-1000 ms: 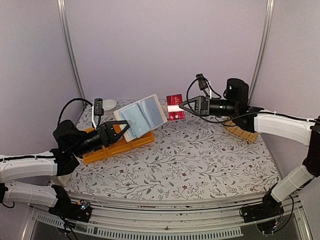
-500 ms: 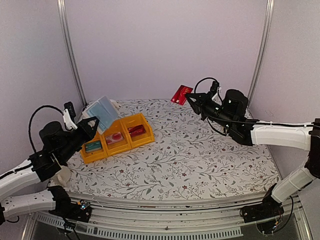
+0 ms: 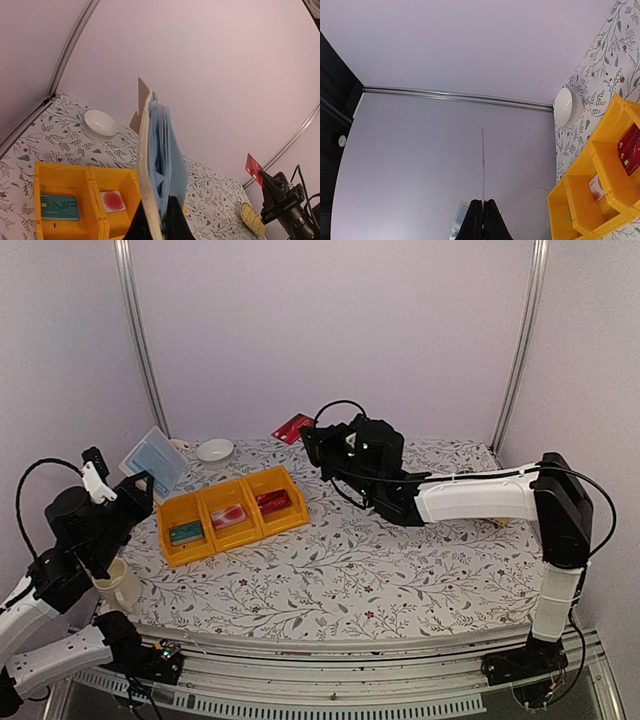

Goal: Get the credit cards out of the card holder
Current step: Place the credit card in the card box.

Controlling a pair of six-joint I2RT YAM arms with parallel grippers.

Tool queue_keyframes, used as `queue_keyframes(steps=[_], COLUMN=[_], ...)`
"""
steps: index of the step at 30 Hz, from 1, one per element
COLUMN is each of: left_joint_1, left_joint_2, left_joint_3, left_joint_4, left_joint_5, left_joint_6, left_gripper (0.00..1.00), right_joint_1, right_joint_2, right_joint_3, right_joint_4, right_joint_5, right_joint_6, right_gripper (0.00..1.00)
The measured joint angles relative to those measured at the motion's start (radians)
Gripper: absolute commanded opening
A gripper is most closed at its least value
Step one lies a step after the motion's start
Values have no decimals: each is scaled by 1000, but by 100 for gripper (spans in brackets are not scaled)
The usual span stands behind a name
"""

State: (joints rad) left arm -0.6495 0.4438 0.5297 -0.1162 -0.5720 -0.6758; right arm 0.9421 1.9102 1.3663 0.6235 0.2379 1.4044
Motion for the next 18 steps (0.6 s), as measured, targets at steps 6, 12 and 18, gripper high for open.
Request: queue_keyframes(steps=[6,12,18], left_joint_1=[1,3,3], left_joint_2=[-81,-103,-103], left_joint_3=[-11,-30,-40], left_joint_4=[-54,-70,-70], left_joint_5=[-31,-51,-58], left_joint_6=[9,41,63], left_gripper=[0,0,0], right_joint_1=[55,88,97], right_joint_2=[156,293,483], right_joint_3=[123,270,496], right_joint_4=[-7,-53,-132], right_joint_5=[79,157,198], right_joint_6=[92,145,228], right_gripper=[1,1,1])
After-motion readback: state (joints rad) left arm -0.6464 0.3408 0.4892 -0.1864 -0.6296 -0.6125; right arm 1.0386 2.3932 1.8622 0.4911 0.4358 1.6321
